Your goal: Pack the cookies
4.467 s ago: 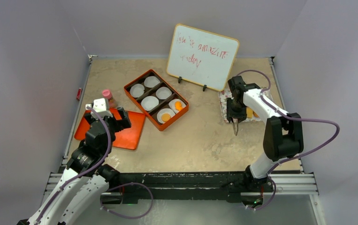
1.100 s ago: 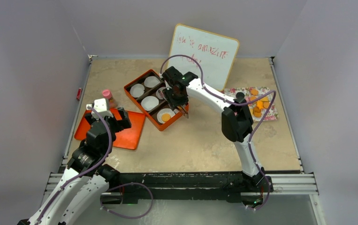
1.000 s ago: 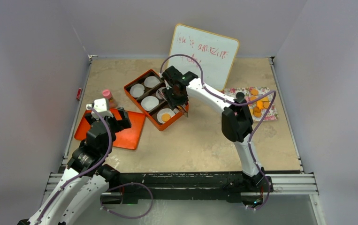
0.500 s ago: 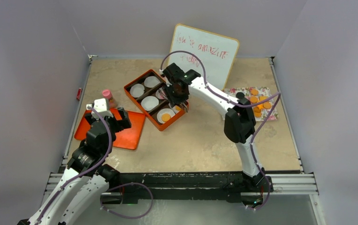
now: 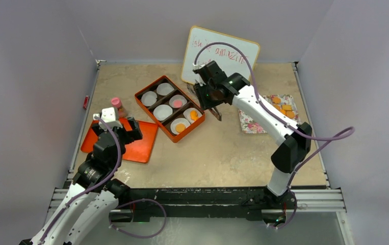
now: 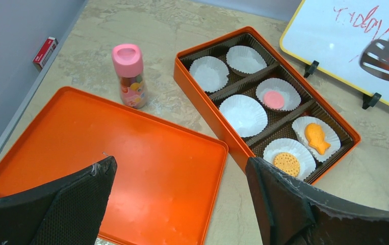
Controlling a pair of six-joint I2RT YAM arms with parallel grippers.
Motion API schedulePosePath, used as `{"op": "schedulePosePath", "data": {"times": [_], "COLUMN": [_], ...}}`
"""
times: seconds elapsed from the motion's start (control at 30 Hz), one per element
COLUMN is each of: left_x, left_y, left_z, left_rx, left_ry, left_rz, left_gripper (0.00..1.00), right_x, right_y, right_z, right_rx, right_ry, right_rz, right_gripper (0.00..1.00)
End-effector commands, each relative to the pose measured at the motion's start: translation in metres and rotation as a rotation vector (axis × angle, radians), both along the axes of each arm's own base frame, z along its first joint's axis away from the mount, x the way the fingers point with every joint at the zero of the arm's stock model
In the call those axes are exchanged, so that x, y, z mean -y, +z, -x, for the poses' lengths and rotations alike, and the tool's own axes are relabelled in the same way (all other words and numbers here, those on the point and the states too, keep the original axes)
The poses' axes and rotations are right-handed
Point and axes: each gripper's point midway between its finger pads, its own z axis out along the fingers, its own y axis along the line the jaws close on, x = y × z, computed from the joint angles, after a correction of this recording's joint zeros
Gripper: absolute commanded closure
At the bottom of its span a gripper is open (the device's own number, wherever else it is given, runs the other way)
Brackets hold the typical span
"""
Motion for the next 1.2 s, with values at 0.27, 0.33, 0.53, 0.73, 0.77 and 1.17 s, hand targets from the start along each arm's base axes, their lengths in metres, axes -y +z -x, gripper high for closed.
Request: {"op": "schedulePosePath", "data": {"times": [0.27, 0.33, 0.53, 0.73, 0.77, 1.17], "left_x": [0.001, 0.001, 0.003, 0.004, 0.003, 0.002], "left_y": [0.006, 0.006, 0.005, 0.006, 0.005, 0.008], "left_z": [-0.003, -0.003, -0.004, -0.004, -0.004, -0.003], "left_rx": [0.027, 0.027, 0.022, 0.023, 0.023, 0.032], "left_ry": [-0.006, -0.008, -0.014, -0.018, -0.017, -0.011], "left_rz": [0.002, 0.003, 0.003, 0.004, 0.004, 0.005], "left_gripper": [0.03, 0.03, 0.03, 0.03, 0.03, 0.03], "right_x": [0.115, 0.130, 0.160, 0.190, 0.195, 0.248], "right_y": [-0.007, -0.011, -0.027, -0.048, -0.051, -0.079], "right_z": [0.028, 0.032, 0.043, 0.043, 0.042, 0.016], "right_rx": [-0.053, -0.059, -0.101, -0.151, -0.158, -0.210], "right_ry": [-0.273, -0.307, -0.383, -0.479, -0.492, -0.635], "right_rz": [0.076, 0.086, 0.102, 0.078, 0.076, 0.077], "right_gripper": [0.56, 0.56, 0.56, 0.56, 0.56, 0.55]}}
